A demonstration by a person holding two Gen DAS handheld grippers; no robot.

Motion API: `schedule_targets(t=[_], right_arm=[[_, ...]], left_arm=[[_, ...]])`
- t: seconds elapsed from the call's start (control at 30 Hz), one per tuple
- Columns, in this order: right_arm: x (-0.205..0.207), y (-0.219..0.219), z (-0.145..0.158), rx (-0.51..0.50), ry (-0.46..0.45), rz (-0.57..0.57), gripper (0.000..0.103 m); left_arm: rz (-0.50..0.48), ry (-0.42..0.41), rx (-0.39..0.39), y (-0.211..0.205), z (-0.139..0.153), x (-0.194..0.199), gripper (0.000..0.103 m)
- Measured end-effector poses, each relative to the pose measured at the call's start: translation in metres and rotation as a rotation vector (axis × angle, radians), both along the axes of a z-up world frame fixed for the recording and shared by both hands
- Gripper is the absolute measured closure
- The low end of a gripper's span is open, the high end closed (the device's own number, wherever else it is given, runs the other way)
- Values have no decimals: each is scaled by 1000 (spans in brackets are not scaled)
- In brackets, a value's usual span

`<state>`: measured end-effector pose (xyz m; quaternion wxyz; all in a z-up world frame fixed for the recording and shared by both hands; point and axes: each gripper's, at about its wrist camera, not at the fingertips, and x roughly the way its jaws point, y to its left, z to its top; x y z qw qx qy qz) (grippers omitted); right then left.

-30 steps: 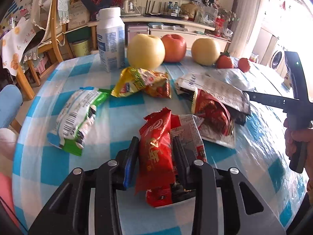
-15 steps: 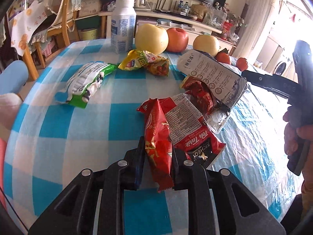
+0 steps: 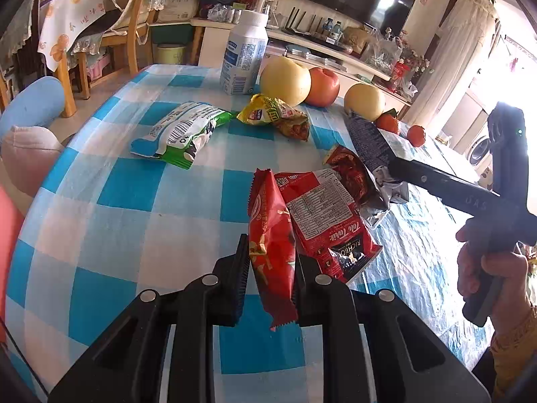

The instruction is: Collect trash

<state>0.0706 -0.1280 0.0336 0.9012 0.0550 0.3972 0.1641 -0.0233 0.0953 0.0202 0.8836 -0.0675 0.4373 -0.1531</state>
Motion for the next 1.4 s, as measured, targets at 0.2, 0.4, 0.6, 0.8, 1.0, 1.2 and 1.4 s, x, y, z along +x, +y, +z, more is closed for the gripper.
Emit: schedule_targets(t=[0.2,0.4,0.6,0.8,1.0,1.2,1.4], right_arm=[[3,14,-14,-25,30,3,12],[15,-6,-28,151,114,-54,11],[20,-26,-35,324,176,-124,11],[20,-23,-34,300,174,-145,36],[12,-17,-29,245,131,-166,41],[0,-14,-26,189,104,-174,41],[-5,-10,-27,53,105,-161,41]], left_arm=[[-7,-7,-7,4,-1,1,81],[-7,-11,-18,8,-2,4,81],[-8,-17,-37,13,-1,6,81],[-7,-25,-45,16,1,5,81],[-2,-35,-69,23,7,5,81],[8,-43,-89,31,13,3,81],[14,-52,-104,39,19,1,81]])
